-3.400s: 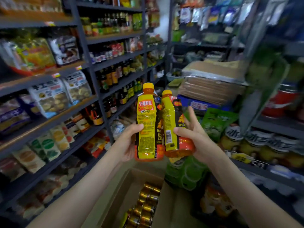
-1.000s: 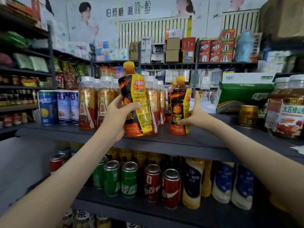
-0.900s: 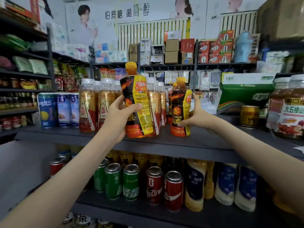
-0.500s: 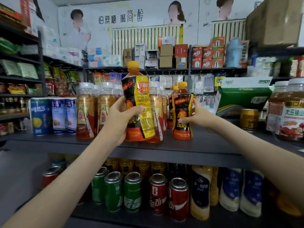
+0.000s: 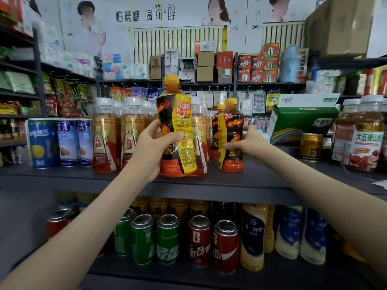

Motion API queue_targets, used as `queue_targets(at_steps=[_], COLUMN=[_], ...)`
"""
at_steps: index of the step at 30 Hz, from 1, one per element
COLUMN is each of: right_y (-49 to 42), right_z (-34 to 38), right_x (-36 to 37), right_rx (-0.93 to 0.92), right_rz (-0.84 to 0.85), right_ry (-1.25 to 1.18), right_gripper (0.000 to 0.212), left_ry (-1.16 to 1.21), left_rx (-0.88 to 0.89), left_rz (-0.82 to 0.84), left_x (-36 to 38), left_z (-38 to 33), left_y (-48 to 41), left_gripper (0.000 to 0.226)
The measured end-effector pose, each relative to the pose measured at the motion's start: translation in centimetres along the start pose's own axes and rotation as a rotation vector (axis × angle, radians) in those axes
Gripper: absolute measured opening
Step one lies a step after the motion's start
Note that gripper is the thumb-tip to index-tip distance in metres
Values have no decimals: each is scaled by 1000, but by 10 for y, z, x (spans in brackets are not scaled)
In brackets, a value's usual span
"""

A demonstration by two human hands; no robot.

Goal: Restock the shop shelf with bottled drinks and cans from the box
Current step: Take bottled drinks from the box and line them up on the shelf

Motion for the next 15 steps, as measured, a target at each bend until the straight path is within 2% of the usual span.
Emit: queue_targets(at_steps=[4, 7, 9, 11, 12, 15], right_y=[2, 13, 13, 10, 9, 18], right_z=[-6, 1, 7, 12, 14, 15], right_x=[-7, -13, -18, -23, -25, -12], right_rx=[28, -5, -21, -39, -56, -126], right_rz=[180, 374, 428, 312, 177, -243], right_ry=[-202, -186, -185, -203, -168, 198], right_gripper=[66, 56, 65, 75, 82, 110], left_ry=[3, 26, 47, 55, 55, 52], left_rx=[11, 9, 12, 15, 15, 10], left_rz=[5, 6, 4, 4, 4, 0], left_x=[-1, 1, 3, 5, 7, 13], left_z=[-1, 0, 0, 2, 3, 6], left_y=[0, 0, 0, 1, 1, 3], left_gripper=[48, 49, 46, 42, 40, 40])
Point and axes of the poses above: each hand's wrist, its own y-axis away from the middle knuckle, its own x-axis out of the palm, z = x × y, the point moved 5 cm from there along -y, towards the middle knuckle, and after that the axes turned 6 degrees about x, right-handed, at the moved point
